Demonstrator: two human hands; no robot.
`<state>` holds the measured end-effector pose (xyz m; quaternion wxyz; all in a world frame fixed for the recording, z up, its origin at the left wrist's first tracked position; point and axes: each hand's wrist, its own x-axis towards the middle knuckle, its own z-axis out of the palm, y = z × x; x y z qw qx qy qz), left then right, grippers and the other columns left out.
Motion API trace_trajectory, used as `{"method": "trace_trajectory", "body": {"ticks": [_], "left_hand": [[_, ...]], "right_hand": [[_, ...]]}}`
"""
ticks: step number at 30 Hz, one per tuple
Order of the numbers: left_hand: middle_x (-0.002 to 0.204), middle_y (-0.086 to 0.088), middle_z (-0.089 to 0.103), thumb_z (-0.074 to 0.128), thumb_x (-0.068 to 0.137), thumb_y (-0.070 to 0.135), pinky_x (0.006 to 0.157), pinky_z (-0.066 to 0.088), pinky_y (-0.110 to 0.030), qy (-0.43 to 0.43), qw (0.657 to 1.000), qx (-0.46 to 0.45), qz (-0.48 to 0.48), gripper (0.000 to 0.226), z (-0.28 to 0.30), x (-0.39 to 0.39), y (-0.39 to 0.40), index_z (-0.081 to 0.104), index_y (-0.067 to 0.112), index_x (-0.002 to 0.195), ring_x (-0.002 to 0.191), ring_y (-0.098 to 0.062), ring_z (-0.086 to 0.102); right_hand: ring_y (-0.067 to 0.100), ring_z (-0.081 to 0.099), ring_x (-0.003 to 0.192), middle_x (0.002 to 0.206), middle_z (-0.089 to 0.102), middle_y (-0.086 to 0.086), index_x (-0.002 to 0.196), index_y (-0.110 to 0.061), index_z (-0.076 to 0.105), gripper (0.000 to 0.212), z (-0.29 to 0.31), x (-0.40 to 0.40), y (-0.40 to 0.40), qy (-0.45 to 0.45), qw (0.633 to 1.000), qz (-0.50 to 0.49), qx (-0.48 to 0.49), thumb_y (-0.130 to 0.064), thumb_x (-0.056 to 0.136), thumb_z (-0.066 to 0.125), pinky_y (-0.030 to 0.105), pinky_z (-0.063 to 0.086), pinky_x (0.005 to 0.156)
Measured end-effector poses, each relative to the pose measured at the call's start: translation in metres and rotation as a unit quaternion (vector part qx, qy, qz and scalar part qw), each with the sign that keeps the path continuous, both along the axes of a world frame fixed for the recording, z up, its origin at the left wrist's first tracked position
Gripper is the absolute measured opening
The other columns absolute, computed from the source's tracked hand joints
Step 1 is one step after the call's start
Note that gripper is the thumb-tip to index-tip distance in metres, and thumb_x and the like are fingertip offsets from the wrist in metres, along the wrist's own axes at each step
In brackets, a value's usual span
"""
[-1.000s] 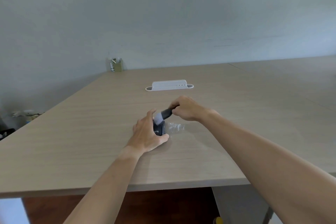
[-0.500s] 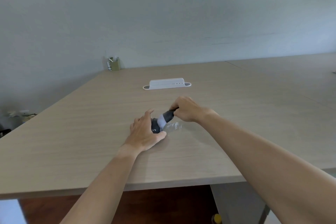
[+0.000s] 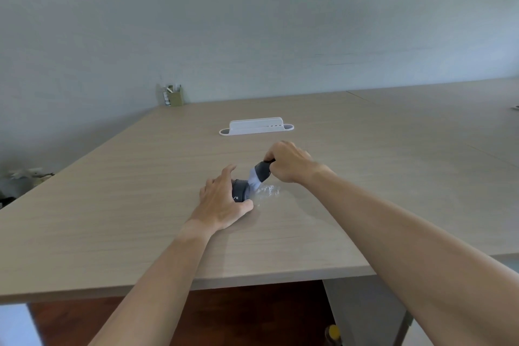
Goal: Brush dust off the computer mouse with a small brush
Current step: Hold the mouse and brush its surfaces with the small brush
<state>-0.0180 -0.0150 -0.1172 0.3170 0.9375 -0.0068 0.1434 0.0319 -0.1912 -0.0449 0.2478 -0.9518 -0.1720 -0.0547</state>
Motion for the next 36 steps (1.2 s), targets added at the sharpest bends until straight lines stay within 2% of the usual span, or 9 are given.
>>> {"method": "trace_trajectory", "body": {"ticks": [4, 9, 12, 16, 22, 27, 30, 34, 36], "left_hand": [[0.111, 0.017, 0.054, 0.064, 0.061, 0.049, 0.094, 0.026, -0.031, -0.026, 1.0, 0.01, -0.012, 0.077, 0.002, -0.003, -0.001, 0.034, 0.04, 0.131, 0.114, -0.02, 0.044], [0.122, 0.006, 0.051, 0.069, 0.069, 0.054, 0.106, 0.024, -0.037, -0.042, 0.999, 0.003, 0.007, 0.09, 0.0, -0.001, -0.001, 0.026, 0.028, 0.143, 0.124, -0.021, 0.042], [0.129, 0.002, 0.049, 0.07, 0.07, 0.044, 0.108, 0.023, -0.037, -0.042, 0.999, -0.015, 0.005, 0.088, -0.001, -0.001, -0.001, 0.026, 0.028, 0.144, 0.127, -0.02, 0.04], [0.125, 0.006, 0.05, 0.067, 0.067, 0.046, 0.106, 0.032, -0.041, -0.051, 0.999, -0.016, 0.005, 0.081, -0.001, 0.0, 0.0, 0.03, 0.032, 0.138, 0.123, -0.022, 0.044], [0.12, 0.003, 0.048, 0.069, 0.07, 0.04, 0.107, 0.033, -0.042, -0.048, 0.998, -0.03, 0.019, 0.087, -0.002, -0.003, -0.001, 0.024, 0.028, 0.144, 0.117, -0.019, 0.045], [0.119, 0.003, 0.046, 0.069, 0.069, 0.035, 0.106, 0.035, -0.043, -0.04, 0.998, -0.038, 0.025, 0.087, 0.0, -0.003, -0.002, 0.025, 0.028, 0.144, 0.117, -0.021, 0.046], [0.118, 0.003, 0.045, 0.067, 0.067, 0.035, 0.106, 0.034, -0.042, -0.038, 0.998, -0.035, 0.023, 0.088, 0.0, -0.003, -0.002, 0.024, 0.028, 0.144, 0.117, -0.022, 0.045], [0.123, 0.003, 0.047, 0.065, 0.064, 0.036, 0.107, 0.032, -0.039, -0.029, 0.998, -0.044, 0.025, 0.09, -0.001, -0.003, -0.001, 0.022, 0.03, 0.144, 0.121, -0.022, 0.043], [0.125, 0.003, 0.048, 0.063, 0.063, 0.036, 0.107, 0.032, -0.04, -0.029, 0.998, -0.045, 0.024, 0.091, -0.001, -0.002, 0.0, 0.022, 0.03, 0.143, 0.123, -0.022, 0.043]], "right_hand": [[0.03, 0.059, 0.09, 0.093, 0.073, 0.019, 0.085, -0.007, 0.079, 0.03, 0.01, 0.003, 0.005, 0.033, 0.989, 0.026, 0.139, -0.002, 0.078, 0.05, 0.033, 0.048, 0.069], [0.035, 0.059, 0.087, 0.101, 0.068, 0.012, 0.095, -0.009, 0.074, 0.031, 0.005, -0.003, 0.01, 0.027, 0.999, 0.015, -0.036, -0.008, 0.077, 0.048, 0.034, 0.042, 0.073], [0.035, 0.054, 0.084, 0.105, 0.062, 0.013, 0.088, -0.008, 0.063, 0.018, 0.011, -0.005, 0.007, -0.022, 0.997, -0.028, -0.064, -0.007, 0.079, 0.048, 0.036, 0.038, 0.076], [0.034, 0.06, 0.089, 0.098, 0.071, 0.021, 0.086, -0.001, 0.074, 0.03, 0.014, 0.0, 0.016, 0.036, 0.997, 0.034, 0.055, -0.003, 0.075, 0.046, 0.036, 0.048, 0.073], [0.033, 0.053, 0.087, 0.102, 0.059, 0.009, 0.09, -0.009, 0.062, 0.015, 0.01, -0.002, 0.005, -0.02, 0.993, -0.016, -0.114, -0.007, 0.083, 0.048, 0.037, 0.041, 0.08], [0.029, 0.048, 0.078, 0.07, 0.053, 0.006, 0.06, -0.012, 0.06, 0.026, 0.014, 0.003, 0.009, 0.021, 0.998, 0.019, 0.049, 0.001, 0.076, 0.044, 0.028, 0.034, 0.057], [0.028, 0.057, 0.088, 0.088, 0.066, 0.009, 0.086, -0.008, 0.075, 0.031, 0.009, 0.002, 0.014, 0.042, 0.997, 0.065, 0.025, 0.002, 0.079, 0.046, 0.03, 0.044, 0.07], [0.034, 0.053, 0.084, 0.097, 0.057, 0.009, 0.08, -0.012, 0.058, 0.016, 0.006, 0.0, 0.01, -0.032, 0.994, 0.005, -0.101, -0.001, 0.08, 0.046, 0.036, 0.038, 0.074], [0.034, 0.051, 0.081, 0.091, 0.056, 0.01, 0.076, -0.008, 0.058, 0.016, 0.01, 0.001, 0.008, -0.034, 0.997, -0.007, -0.062, 0.0, 0.078, 0.045, 0.034, 0.038, 0.069]]}}
